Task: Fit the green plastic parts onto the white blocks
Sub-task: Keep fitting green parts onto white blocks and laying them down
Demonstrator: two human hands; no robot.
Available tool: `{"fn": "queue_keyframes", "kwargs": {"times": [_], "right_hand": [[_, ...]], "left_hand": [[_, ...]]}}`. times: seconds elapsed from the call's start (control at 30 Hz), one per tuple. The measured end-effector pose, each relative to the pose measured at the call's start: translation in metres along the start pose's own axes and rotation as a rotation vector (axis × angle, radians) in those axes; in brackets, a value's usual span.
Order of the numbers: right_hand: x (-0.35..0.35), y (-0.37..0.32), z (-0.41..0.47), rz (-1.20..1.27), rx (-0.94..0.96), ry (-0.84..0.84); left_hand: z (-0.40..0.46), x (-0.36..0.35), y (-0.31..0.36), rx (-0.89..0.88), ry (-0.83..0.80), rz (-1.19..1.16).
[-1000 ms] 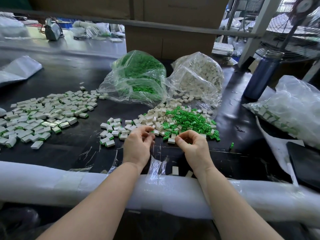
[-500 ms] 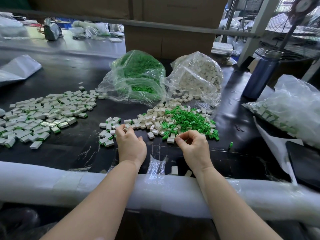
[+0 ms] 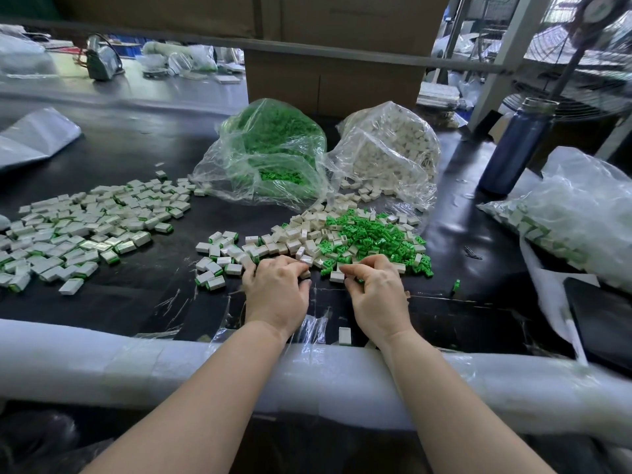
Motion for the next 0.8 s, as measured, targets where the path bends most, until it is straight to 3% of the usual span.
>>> {"fn": "queue_keyframes", "kwargs": {"times": [0.23,0.37,0.47,0.57,0.8], "right_hand": [[-0.003,-0.005,-0.002,-0.202,0.021,-0.038],[-0.003,-0.007,-0.001,-0.17,0.033,-0.037],[-0.006,-0.011,-0.002,-0.142,0.072,-0.053],[0.003,-0.011,-0.003,-0.065,0.076,0.042],[0.011,0.007,0.0,-0.04,-0.067,0.11]], "left_hand": [[-0.001,0.001,0.005,-0.035,0.033,0.024],[-0.002,0.002,0.009,-0.072,0.027,0.014],[-0.004,-0.011,0.016,-0.142,-0.084,0.058],[-0.007,-0.021,0.021,-0.198,-0.167,0.08],[-0.008,-0.011,0.028,-0.254,-0.098,0.023]]}}
Point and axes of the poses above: each hand's wrist, its own z-axis towards the middle knuckle, its own x-axis out of the back of the hand, y = z × x, the point moved 9 cm from there along z, towards the middle knuckle, and after that the axes turned 2 degrees about x, right-handed, at the moved point
